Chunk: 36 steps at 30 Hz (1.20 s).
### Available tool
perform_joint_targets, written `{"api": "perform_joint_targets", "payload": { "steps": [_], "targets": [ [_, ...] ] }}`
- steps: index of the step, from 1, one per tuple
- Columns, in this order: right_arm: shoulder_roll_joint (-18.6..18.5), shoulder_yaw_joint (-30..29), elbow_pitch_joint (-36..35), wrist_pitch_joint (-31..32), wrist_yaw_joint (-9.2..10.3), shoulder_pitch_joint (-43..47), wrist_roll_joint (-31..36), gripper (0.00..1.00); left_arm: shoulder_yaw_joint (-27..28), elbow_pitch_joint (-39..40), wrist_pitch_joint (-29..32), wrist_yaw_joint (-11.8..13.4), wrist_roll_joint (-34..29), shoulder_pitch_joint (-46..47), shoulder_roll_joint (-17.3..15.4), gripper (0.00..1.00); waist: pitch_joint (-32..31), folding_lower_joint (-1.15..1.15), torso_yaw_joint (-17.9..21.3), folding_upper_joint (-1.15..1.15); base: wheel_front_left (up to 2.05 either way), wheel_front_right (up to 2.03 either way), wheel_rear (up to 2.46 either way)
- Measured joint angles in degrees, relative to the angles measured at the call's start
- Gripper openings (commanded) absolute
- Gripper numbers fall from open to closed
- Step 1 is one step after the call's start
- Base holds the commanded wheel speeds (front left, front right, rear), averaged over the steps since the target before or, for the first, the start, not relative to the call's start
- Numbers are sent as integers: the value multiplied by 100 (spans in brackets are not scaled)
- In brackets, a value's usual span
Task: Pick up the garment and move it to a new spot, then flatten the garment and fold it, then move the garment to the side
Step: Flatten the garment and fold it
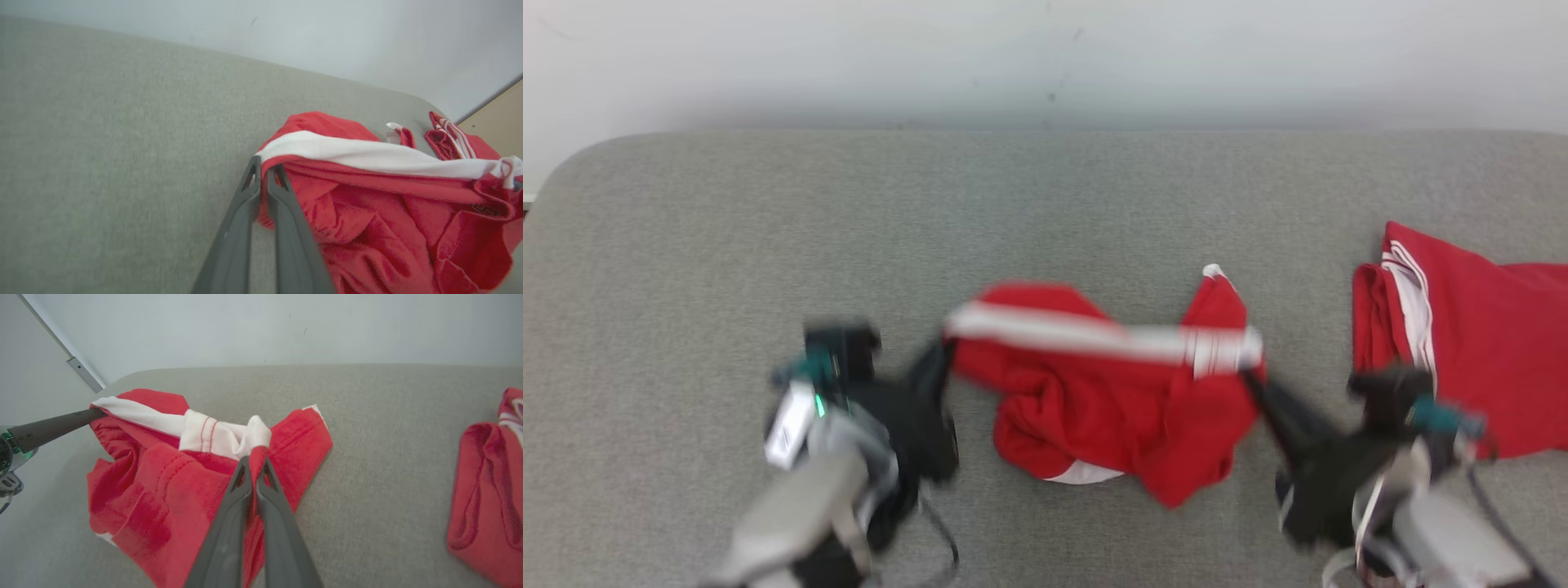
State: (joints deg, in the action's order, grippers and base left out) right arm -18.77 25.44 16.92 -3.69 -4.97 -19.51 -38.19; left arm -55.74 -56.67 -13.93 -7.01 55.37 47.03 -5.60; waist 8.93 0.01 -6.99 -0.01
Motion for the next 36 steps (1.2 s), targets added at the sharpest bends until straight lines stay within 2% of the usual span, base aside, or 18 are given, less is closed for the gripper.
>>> {"api": "perform_joint_targets", "payload": {
  "steps": [4, 5, 6, 15, 22, 29, 36],
  "targets": [
    [-36, 281, 276, 126, -44, 506, -9, 0, -48, 13, -2, -1, 46, -817, 48, 0, -65, 0, -105, 0, 0, 0, 0],
    [-18, 303, 326, 167, -59, 481, -9, 67, -46, 10, -9, -1, 47, -911, 34, 0, -74, 0, -90, 0, 0, 0, 0],
    [-21, 292, 339, 167, -58, 477, -9, 100, -25, 21, -25, -1, 47, -918, 36, 0, -74, 0, -71, 0, 0, 0, 0],
    [-100, 241, 167, 79, -93, 500, -63, 100, 59, 107, -33, 34, 23, -919, 21, 0, -214, 0, 38, 0, 0, 0, 0],
    [45, 287, -223, -35, -111, 473, -141, 100, 123, 301, -42, 94, -35, -937, 54, 0, -367, 0, 154, 0, 0, 0, 0],
    [51, 463, 121, 281, -97, 150, 13, 100, 104, 519, -42, 143, -141, -974, 148, 0, -427, 0, 53, 1, 0, 0, 0],
    [16, 614, 531, 601, 18, -170, 227, 100, 112, 702, -42, 199, -257, -1033, 181, 0, -394, 0, -101, 1, 0, 0, 0]
  ]
}}
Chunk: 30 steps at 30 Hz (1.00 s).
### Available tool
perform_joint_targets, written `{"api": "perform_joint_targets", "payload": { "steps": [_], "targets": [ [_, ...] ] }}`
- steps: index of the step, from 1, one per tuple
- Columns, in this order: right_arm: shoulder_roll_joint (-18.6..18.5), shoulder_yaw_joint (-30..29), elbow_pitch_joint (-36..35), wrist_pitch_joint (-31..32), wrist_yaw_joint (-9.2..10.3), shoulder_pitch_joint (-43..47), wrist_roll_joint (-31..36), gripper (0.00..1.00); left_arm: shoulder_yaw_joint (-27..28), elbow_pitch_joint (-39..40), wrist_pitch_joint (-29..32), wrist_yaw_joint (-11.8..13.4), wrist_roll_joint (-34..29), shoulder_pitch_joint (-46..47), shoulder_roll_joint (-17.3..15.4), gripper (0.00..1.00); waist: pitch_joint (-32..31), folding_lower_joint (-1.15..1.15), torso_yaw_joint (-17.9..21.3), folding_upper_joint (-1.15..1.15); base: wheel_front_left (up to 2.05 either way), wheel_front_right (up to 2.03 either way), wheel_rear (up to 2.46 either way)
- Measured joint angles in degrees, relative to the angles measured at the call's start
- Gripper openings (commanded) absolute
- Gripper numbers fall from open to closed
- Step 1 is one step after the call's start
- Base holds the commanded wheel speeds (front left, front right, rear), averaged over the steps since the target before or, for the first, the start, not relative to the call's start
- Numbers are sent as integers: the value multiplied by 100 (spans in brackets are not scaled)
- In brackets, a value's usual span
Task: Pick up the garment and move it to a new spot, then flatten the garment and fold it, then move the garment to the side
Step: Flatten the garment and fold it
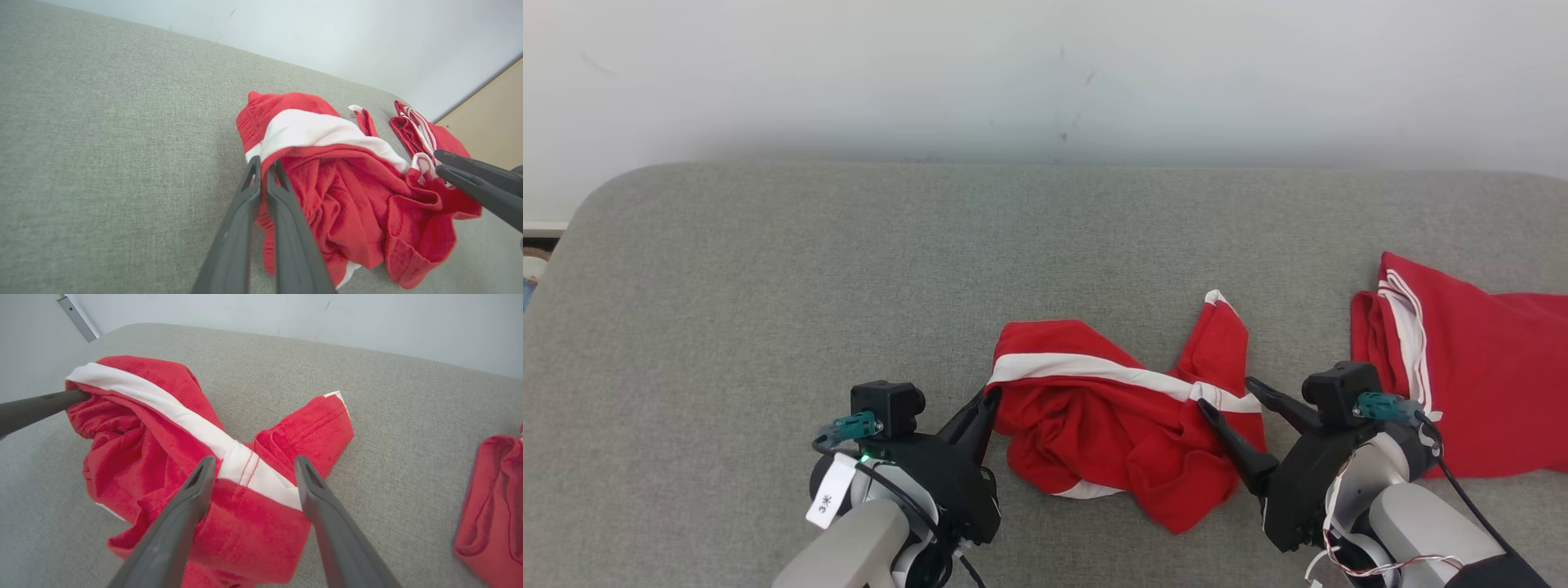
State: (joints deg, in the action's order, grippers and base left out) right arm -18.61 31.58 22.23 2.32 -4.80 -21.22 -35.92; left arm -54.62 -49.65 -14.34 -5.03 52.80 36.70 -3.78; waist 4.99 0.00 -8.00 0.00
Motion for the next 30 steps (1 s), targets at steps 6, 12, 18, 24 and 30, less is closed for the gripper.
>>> {"api": "perform_joint_targets", "payload": {
  "steps": [6, 12, 18, 24, 30],
  "targets": [
    [-8, 104, 298, 225, 33, -91, 92, 79, 18, 147, -1, 33, -108, -4, 16, 0, 72, -1, -126, 0, 0, 0, 0],
    [15, 235, 511, 348, 34, -217, 198, 0, 79, 244, -1, 56, -168, -39, 20, 0, 117, 0, -187, 0, 0, 0, 0],
    [59, 207, 567, 271, 33, -285, 201, 0, 218, 276, -1, 97, -178, -158, -9, 0, 112, -1, -173, 0, 0, 0, 0],
    [105, -14, 481, -70, -34, -462, 49, 0, 398, 201, -1, 97, -198, -101, -372, 0, 91, -1, -70, 0, 0, 0, 0],
    [145, -151, 448, -291, -178, -1702, -20, 0, 743, 224, -1, 97, -404, 907, -1068, 0, 115, -1, 81, 1, 0, 0, 0]
  ]
}}
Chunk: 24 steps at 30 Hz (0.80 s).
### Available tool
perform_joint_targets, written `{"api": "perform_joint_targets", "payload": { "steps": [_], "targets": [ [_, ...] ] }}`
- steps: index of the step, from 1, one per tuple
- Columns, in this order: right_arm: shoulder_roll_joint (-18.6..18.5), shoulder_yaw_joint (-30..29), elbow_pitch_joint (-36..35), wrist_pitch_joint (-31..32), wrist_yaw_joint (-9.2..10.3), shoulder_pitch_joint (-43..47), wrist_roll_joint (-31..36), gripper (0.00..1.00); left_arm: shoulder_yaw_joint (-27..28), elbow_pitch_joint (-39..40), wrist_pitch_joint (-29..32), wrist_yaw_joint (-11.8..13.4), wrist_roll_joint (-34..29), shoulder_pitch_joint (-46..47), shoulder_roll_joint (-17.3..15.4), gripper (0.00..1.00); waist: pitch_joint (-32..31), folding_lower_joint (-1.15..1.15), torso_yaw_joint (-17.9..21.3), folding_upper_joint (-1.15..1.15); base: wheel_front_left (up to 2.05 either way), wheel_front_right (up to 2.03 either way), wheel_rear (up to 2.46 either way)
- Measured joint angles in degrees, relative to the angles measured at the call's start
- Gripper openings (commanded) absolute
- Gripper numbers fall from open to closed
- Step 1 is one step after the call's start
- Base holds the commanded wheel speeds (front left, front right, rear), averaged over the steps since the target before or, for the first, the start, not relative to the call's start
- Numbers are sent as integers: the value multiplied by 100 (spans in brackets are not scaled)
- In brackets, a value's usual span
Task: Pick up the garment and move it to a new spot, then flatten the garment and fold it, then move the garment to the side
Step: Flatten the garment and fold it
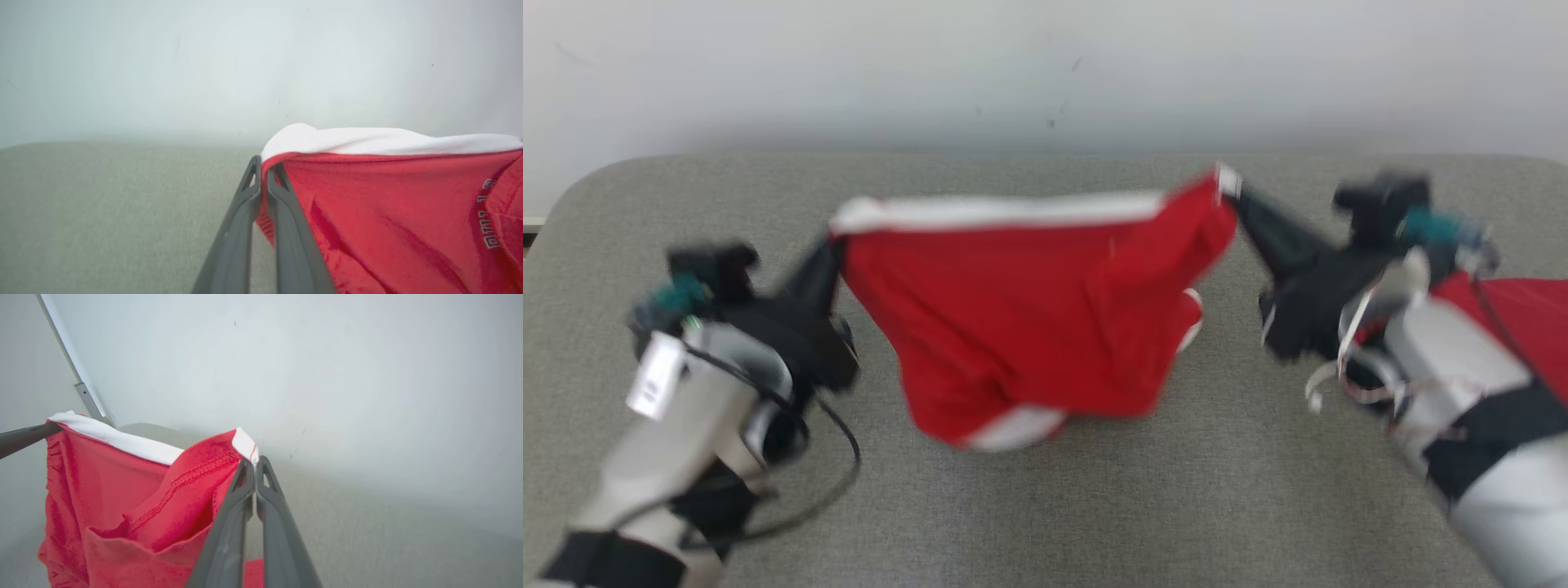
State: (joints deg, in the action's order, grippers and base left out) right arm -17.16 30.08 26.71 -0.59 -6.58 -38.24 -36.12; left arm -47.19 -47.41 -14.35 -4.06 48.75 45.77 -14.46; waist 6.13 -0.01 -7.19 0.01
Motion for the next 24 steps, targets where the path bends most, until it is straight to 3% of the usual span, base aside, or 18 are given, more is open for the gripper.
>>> {"api": "perform_joint_targets", "payload": {
  "steps": [4, 7, 16, 21, 23, 24],
  "targets": [
    [15, -114, -162, -431, -49, -1024, 86, 0, 348, 327, -8, 90, -136, 798, -263, 0, 1, 0, 78, -1, 0, 0, 0],
    [10, -99, -209, -727, -51, -1100, 29, 0, 534, 638, -33, 127, -131, 834, -272, 0, -48, 0, 72, -1, 0, 0, 0],
    [-683, 1216, -374, -690, -58, 879, -464, 0, -37, 798, -31, 209, -132, -1248, -137, 0, -37, 0, 26, 0, 0, 0, 0],
    [-925, 1535, -294, -638, -58, 1202, -580, 0, -62, 801, -31, 252, -89, -1624, -70, 0, 57, 1, 81, 0, 0, 0, 0],
    [-1003, 1503, -250, -646, -59, 1205, -647, 100, -51, 802, -31, 253, -88, -1620, -34, 0, 80, 0, 107, 0, 0, 0, 0],
    [-1042, 1489, -252, -649, -58, 1205, -708, 100, -35, 805, -31, 254, -88, -1620, -10, 0, 85, 0, 116, 0, 0, 0, 0]
  ]
}}
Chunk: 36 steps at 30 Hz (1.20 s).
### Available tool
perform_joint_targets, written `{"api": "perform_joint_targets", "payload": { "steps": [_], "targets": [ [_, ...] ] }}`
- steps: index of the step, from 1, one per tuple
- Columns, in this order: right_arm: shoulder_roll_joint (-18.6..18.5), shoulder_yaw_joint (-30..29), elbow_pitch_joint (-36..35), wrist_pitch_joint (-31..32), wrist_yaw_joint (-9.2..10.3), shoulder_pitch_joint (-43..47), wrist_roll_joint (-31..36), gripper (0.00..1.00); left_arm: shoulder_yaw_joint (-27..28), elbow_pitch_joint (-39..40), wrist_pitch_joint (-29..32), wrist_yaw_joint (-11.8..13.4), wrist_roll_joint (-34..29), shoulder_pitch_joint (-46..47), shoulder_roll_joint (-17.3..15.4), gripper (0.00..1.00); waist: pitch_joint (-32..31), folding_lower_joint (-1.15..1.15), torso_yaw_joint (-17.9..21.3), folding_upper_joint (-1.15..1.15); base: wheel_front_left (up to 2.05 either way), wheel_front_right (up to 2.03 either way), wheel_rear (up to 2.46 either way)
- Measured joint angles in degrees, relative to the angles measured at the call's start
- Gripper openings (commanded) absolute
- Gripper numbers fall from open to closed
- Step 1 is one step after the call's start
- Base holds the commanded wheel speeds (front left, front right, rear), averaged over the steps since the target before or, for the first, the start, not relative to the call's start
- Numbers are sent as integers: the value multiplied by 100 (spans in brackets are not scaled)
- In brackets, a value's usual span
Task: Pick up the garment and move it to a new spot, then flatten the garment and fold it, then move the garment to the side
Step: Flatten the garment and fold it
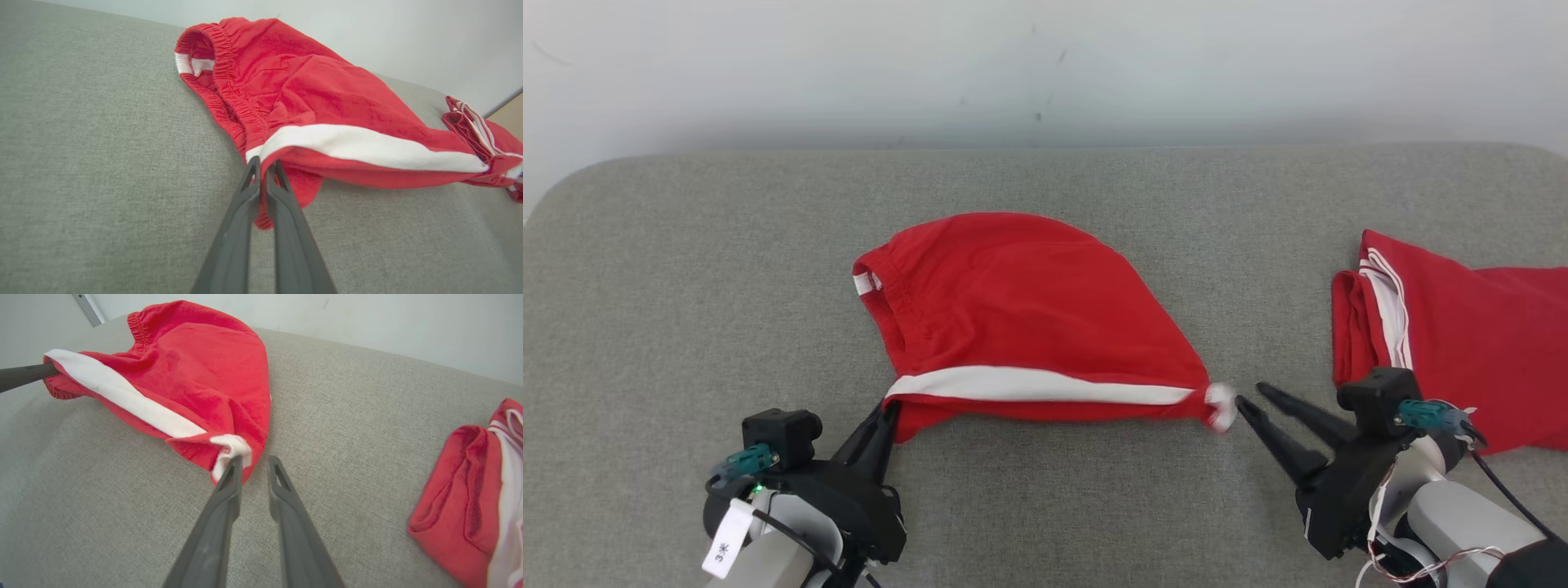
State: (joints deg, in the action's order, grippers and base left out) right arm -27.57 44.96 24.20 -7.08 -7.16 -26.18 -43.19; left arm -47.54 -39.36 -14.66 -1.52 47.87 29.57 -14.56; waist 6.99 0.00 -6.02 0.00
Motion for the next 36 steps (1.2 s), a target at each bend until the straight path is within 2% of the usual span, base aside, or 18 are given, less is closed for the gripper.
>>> {"api": "perform_joint_targets", "payload": {
  "steps": [7, 13, 19, 28, 29, 30, 31, 32, 33, 34, 35, 36],
  "targets": [
    [-201, 69, -398, -115, 0, 219, -423, 100, 33, -64, 0, 107, -37, -3, -136, 0, -57, 0, 66, 0, 0, 0, 0],
    [-189, -8, -526, -109, 0, 517, -791, 100, 41, 69, 0, 164, -48, -90, -59, 0, -52, 1, 81, 0, 0, 0, 0],
    [116, 54, -405, 80, 0, 929, -1157, 100, 12, 156, 0, 202, -102, -97, 15, 0, -13, 0, -6, 0, 0, 0, 0],
    [444, 11, -108, 212, 97, 884, -1345, 99, 21, 186, 0, 231, -131, -94, 42, 0, 15, 0, -176, 0, 0, 0, 0],
    [457, 11, -64, 213, 122, 883, -1344, 77, 20, 188, 0, 245, -140, -94, 52, 0, 14, 0, -184, 0, 0, 0, 0],
    [456, 22, -24, 237, 157, 881, -1341, 65, 18, 193, 0, 247, -154, -93, 74, 0, 12, 0, -197, 0, 0, 0, 0],
    [452, 47, 4, 263, 163, 862, -1304, 58, 19, 207, 0, 249, -155, -94, 92, 0, 9, 0, -209, 0, 0, 0, 0],
    [455, 58, 31, 266, 182, 833, -1274, 46, 21, 216, 0, 249, -155, -94, 97, 0, 7, 0, -217, 0, 0, 0, 0],
    [455, 68, 56, 294, 205, 797, -1255, 46, 26, 220, 0, 250, -155, -94, 94, 0, 5, 0, -224, 0, 0, 0, 0],
    [455, 67, 83, 305, 216, 775, -1247, 38, 29, 223, 0, 250, -155, -94, 93, 0, 4, 0, -230, 0, 0, 0, 0],
    [455, 66, 115, 305, 220, 765, -1241, 20, 31, 230, 0, 252, -155, -95, 94, 0, 4, 0, -235, 0, 0, 0, 0],
    [456, 66, 142, 305, 222, 760, -1225, 6, 36, 238, 0, 252, -155, -96, 94, 0, 5, 0, -240, 0, 0, 0, 0]
  ]
}}
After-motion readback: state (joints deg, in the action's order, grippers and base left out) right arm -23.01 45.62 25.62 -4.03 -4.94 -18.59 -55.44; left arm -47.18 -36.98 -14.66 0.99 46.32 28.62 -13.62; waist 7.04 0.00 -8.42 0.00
